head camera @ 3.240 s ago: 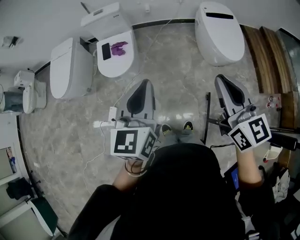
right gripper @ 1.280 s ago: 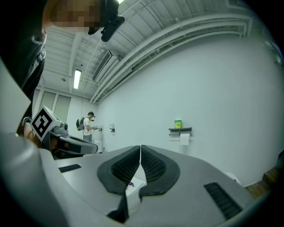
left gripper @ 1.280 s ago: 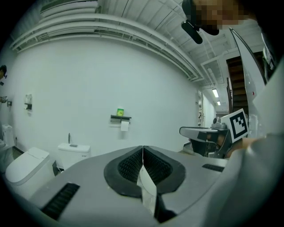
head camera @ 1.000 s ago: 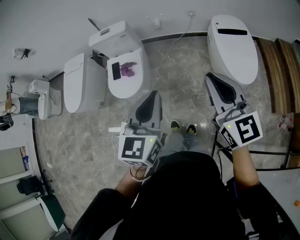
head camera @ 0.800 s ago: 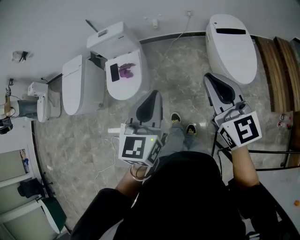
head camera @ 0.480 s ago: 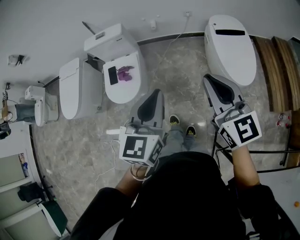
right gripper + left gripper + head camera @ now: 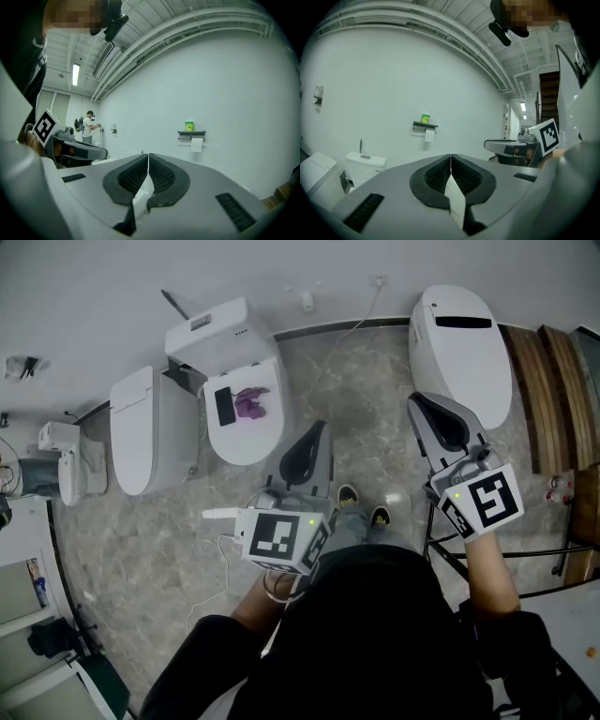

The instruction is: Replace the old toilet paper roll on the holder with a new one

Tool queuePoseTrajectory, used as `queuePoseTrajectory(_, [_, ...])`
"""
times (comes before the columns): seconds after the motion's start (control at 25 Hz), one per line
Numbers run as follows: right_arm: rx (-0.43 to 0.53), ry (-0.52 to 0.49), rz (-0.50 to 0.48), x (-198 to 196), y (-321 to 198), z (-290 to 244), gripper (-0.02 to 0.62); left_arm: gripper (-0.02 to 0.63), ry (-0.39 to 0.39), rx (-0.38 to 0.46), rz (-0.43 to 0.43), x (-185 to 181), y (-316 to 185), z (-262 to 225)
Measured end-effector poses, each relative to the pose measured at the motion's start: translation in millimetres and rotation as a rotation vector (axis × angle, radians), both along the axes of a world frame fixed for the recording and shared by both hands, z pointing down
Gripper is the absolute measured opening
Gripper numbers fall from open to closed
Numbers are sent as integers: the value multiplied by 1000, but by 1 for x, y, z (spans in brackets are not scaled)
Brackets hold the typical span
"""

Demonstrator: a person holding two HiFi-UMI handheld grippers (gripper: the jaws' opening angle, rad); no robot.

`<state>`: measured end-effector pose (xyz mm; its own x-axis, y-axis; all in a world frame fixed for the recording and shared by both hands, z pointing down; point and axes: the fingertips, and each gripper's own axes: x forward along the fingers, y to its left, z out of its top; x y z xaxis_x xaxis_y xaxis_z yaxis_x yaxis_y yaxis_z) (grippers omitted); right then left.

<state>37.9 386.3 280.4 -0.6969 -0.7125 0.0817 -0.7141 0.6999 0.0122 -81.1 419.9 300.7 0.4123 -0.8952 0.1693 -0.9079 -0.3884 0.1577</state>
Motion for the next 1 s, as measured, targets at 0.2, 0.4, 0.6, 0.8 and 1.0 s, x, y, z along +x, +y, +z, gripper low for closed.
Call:
queuePoseTrajectory(0.2, [12,37,-17,-29,-19,1,21,23,15,7,-8,-26,-19,4])
queuePoseTrajectory(0.4, [14,58,-24,-51,-31,-1,21,23,28,5,-12,-47,-30,4])
queuePoseTrajectory(0.6, [10,70,-14,-59,-37,0,21,23,41,7,-12,-59,-38,5])
queuePoseTrajectory(0.8, [14,85,-12,-65,-44,-3,21,23,54,7,-7,-62,-45,5])
queuePoseTrajectory(1.0, [16,95,-20,-73,-52,-3,21,23,59,4,-24,-71,-53,5])
